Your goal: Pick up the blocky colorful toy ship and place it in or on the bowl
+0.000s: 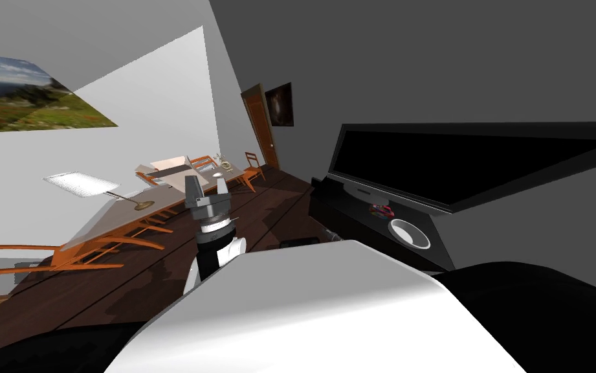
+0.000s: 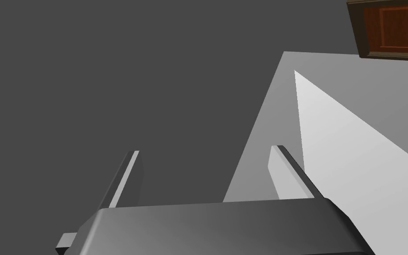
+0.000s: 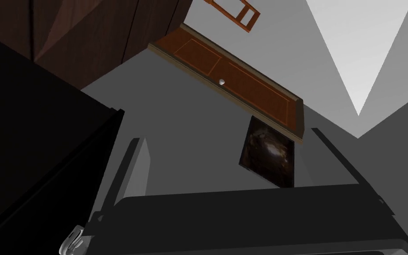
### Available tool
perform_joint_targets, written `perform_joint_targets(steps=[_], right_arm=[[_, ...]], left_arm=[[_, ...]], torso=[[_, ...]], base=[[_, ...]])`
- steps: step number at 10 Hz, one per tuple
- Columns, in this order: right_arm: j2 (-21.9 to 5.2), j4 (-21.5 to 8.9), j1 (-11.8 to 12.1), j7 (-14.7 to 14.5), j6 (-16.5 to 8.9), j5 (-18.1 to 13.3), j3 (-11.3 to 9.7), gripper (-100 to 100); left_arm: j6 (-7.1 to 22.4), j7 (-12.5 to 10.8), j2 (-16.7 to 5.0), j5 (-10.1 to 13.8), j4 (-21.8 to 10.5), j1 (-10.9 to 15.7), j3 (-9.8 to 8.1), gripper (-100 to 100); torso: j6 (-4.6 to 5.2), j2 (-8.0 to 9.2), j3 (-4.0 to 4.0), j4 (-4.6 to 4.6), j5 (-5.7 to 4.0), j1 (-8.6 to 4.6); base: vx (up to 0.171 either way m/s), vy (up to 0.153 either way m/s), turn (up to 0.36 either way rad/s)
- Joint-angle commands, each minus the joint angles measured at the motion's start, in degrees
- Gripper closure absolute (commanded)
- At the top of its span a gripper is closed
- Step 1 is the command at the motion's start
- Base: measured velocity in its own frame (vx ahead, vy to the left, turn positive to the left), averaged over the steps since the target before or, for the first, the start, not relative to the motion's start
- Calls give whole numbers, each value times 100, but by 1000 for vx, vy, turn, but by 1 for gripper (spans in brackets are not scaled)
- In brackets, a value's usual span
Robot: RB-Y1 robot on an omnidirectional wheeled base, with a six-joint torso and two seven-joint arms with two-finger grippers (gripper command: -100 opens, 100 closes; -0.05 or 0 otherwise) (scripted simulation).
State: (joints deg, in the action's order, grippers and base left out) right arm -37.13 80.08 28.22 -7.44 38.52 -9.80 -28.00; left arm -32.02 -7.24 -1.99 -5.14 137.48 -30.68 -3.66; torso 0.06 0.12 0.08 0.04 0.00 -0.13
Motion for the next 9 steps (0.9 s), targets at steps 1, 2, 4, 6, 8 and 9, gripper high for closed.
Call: perform_joint_targets(steps=[1,2,4,6,8,9], right_arm=[[-286,-286,-46,-91,10,-122,-174,-100],[-296,-488,-46,-91,10,-122,-174,-100],[-582,-860,-97,-179,41,-239,-338,-100],[-871,-1215,-150,-266,72,-358,-499,-100],[-1149,-1553,-204,-351,103,-478,-658,-100],[-1160,-1703,-204,-351,103,-478,-658,-100]], left_arm=[[0,0,0,0,0,0,0,0],[0,0,0,0,0,1,1,0],[0,0,0,0,0,1,0,0],[0,0,0,0,0,1,0,0],[0,0,0,0,0,0,0,0],[0,0,0,0,0,1,0,0]], torso=[[0,0,0,0,0,0],[-6,-1,0,0,1,-1],[-4,-4,-2,0,-1,-5],[-6,-6,-3,0,0,-9],[1,-4,-2,-1,-2,-6],[-4,-6,-3,-1,0,-9]], base=[[1,9,269],[2,-4,107],[5,-6,141],[9,-18,197],[7,-13,78],[7,-28,142]])
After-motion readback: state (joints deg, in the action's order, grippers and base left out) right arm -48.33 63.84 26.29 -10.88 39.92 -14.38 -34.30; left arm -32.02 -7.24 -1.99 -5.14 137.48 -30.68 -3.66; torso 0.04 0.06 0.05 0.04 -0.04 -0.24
